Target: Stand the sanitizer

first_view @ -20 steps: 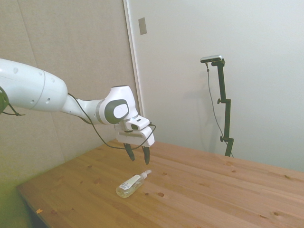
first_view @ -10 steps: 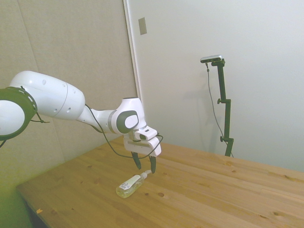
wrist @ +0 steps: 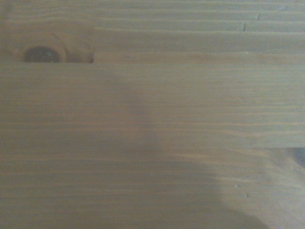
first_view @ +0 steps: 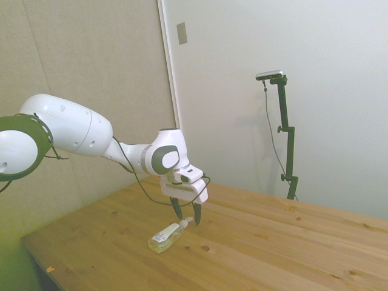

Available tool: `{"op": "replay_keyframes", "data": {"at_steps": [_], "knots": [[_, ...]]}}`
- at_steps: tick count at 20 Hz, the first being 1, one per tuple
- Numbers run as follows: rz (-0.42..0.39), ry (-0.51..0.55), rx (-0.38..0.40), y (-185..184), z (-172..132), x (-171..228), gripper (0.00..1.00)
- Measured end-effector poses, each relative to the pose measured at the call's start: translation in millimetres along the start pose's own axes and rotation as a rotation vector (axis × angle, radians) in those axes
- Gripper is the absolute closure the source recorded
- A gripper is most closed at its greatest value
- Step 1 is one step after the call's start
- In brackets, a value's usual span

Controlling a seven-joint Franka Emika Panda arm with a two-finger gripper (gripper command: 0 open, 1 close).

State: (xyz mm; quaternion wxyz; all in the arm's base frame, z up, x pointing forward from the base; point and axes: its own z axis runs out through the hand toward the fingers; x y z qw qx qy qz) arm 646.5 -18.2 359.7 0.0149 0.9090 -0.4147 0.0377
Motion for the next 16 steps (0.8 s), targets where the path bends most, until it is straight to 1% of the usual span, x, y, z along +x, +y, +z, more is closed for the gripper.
{"op": "replay_keyframes", "data": {"at_steps": [8,16], "knots": [[0.013,-0.011,0.002,5.1,4.8,2.6,1.00],[0.029,-0.042,0.021,12.4,8.3,7.5,1.00]]}}
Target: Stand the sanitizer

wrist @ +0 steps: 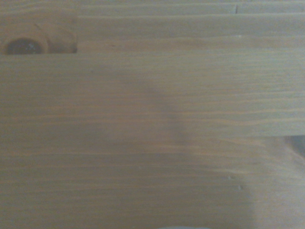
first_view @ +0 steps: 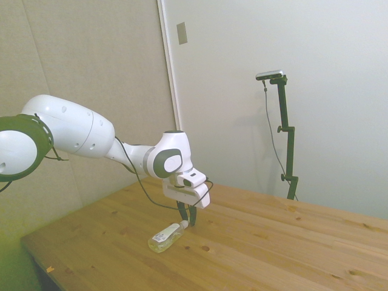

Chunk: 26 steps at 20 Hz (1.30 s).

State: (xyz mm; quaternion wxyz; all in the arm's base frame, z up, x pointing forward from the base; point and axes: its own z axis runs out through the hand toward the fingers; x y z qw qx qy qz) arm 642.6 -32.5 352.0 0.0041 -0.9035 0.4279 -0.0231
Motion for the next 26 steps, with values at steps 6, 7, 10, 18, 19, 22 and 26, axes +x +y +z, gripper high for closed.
{"op": "replay_keyframes", "data": {"at_steps": [6,7,10,18,19,22,26], "knots": [[0.083,-0.048,0.005,8.0,-8.8,13.0,1.00],[0.101,-0.045,0.005,8.6,-11.5,16.2,1.00],[0.141,-0.039,0.005,10.4,-18.7,23.7,1.00],[0.335,0.135,0.018,17.1,-69.9,47.9,1.00],[0.376,0.162,0.022,18.0,-76.4,50.8,1.00],[0.493,0.246,0.030,19.0,-87.1,60.4,1.00],[0.630,0.374,0.033,10.9,-98.0,68.4,1.00]]}}
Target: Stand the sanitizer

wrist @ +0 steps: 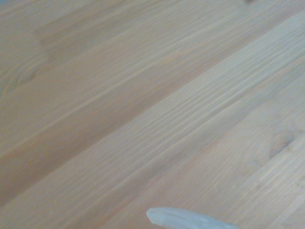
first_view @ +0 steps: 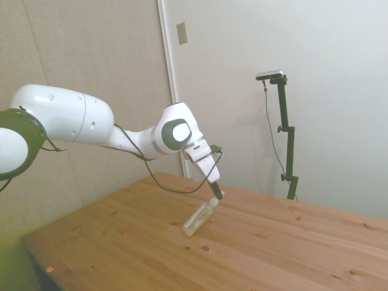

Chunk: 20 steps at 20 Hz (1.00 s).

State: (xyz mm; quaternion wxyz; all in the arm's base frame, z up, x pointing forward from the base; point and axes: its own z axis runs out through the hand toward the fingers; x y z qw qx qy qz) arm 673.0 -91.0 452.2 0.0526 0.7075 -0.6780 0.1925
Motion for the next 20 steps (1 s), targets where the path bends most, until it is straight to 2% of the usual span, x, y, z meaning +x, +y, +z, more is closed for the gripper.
{"op": "replay_keyframes", "data": {"at_steps": [5,10,20], "knots": [[0.154,0.173,0.038,-22.2,-20.5,-6.3,1.00],[0.290,0.349,0.043,-38.8,-24.2,-24.4,1.00],[0.445,0.583,0.015,-64.0,-12.7,-64.1,1.00]]}}
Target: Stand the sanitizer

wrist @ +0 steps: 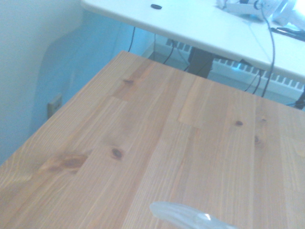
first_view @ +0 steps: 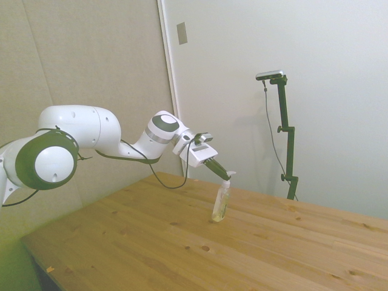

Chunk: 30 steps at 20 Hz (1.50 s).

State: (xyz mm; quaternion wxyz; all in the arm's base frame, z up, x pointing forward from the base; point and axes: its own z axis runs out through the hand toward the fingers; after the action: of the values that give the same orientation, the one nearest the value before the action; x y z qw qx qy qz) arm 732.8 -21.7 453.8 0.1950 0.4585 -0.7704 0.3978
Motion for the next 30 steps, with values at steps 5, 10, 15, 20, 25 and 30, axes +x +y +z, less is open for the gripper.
{"op": "replay_keyframes", "data": {"at_steps": [5,10,15,20,25,30], "knots": [[0.044,0.067,-0.003,-7.3,-2.3,-7.9,1.00],[0.061,0.111,-0.010,-10.4,-2.6,-20.0,1.00],[0.067,0.115,0.001,-15.1,-0.6,-30.2,0.00],[0.069,0.106,0.014,-17.5,-2.4,-32.6,0.00],[0.063,0.102,0.018,-17.9,-4.3,-33.1,0.00],[0.050,0.100,0.020,-18.8,-6.0,-32.3,0.00]]}}
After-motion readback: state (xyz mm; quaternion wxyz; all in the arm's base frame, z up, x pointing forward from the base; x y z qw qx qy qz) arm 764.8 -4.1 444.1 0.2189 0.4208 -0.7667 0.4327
